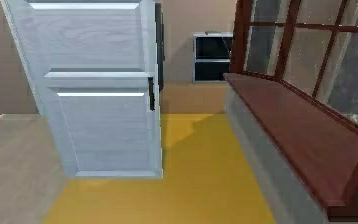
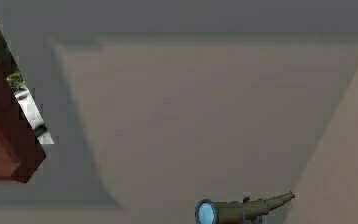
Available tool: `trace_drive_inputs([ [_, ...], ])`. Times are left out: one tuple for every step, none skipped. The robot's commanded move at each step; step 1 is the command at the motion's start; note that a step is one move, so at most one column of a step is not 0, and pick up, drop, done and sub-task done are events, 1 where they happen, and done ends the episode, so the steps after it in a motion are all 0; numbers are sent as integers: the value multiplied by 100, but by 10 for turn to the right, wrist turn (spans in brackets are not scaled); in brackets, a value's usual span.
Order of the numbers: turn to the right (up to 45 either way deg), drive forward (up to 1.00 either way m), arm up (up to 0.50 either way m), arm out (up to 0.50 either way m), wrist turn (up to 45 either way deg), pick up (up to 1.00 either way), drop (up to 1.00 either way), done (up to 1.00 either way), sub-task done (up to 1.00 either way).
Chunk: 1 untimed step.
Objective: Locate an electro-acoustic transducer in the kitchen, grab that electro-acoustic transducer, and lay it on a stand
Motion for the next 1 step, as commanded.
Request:
trace_drive_inputs([
  [60, 0, 0, 0, 0, 0, 0, 0, 0],
])
